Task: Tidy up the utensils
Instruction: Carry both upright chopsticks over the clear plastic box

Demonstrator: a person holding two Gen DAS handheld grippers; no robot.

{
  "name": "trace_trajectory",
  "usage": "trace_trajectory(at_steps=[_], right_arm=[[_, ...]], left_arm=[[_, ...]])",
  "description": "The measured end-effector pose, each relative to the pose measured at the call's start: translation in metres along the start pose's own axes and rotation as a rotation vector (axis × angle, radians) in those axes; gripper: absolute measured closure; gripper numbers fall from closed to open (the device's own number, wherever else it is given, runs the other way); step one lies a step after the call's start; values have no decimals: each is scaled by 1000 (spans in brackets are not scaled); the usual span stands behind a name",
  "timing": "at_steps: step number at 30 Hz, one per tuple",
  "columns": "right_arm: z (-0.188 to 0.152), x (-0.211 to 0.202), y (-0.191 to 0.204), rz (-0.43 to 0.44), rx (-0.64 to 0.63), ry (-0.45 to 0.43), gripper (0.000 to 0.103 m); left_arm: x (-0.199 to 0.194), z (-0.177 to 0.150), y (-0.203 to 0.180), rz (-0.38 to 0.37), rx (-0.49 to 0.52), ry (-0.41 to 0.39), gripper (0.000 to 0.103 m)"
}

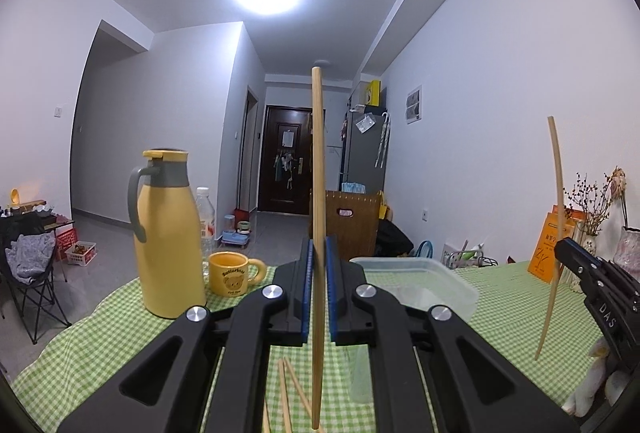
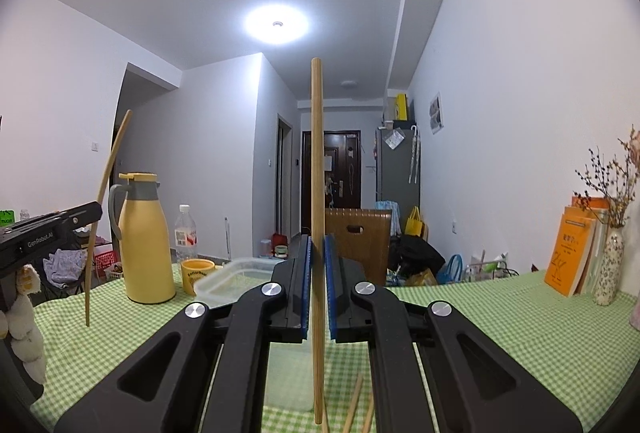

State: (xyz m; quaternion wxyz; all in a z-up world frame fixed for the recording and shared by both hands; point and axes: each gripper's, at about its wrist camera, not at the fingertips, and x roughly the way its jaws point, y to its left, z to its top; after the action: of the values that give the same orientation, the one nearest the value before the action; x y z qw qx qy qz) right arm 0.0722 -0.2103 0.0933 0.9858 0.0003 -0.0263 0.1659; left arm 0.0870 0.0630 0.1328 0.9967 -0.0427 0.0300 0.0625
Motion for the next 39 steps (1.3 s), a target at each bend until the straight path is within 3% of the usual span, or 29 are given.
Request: trace_trajectory(at_steps=[23,39], right_arm=[[36,48,4,58,12,-24,96],[40,109,-6,81,76,15,96]], left_arm=[[25,47,-40,-78,-19,-65,99],[81,61,-61,-92,-39,-77,99]])
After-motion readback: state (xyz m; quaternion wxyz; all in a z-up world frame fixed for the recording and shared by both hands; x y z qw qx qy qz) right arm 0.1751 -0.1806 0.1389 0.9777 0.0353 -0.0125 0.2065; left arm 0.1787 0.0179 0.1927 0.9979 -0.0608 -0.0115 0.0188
